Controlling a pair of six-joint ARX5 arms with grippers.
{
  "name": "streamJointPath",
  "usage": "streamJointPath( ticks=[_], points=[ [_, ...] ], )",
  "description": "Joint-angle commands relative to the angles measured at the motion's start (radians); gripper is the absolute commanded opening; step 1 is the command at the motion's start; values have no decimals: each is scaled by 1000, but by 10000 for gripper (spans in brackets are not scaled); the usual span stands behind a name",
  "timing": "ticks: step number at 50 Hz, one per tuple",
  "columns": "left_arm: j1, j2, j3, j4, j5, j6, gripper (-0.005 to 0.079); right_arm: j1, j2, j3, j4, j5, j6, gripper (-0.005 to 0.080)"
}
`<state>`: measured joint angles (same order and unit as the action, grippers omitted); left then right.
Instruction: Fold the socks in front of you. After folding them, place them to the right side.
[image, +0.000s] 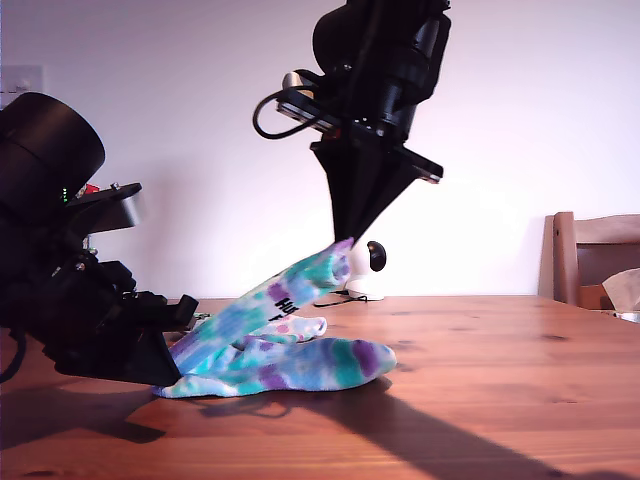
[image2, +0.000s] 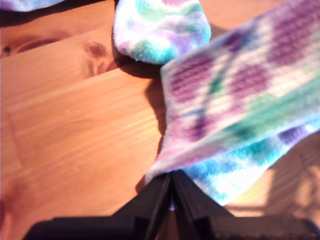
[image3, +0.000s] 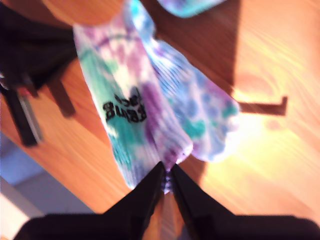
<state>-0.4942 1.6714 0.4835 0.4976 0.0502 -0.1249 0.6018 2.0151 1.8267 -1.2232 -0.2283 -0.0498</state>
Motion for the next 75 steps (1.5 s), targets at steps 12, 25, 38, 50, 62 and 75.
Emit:
streamJointPath(
  ticks=[12, 25, 38, 50, 62, 75],
  points=[
    [-1, 50, 1, -36, -7, -31, -21, -3, 4, -21, -11, 30, -30, -12],
    [2, 50, 1, -66, -8, -33, -21, -19, 5, -128, 68, 64, -34, -12],
    [2, 50, 1, -80, -8, -33, -21, -42, 7, -230, 173, 63, -56, -12],
    [2, 50, 1, -80, -7, -50, -21, -44, 17, -318, 306, 51, -55, -12],
    [2, 50, 2, -82, -5, -61, -21, -44, 42, -353, 387, 44, -58, -12],
    [3, 49, 2, -86, -2, -70, -21, -44, 88, -354, 420, 9, -82, -12]
  ],
)
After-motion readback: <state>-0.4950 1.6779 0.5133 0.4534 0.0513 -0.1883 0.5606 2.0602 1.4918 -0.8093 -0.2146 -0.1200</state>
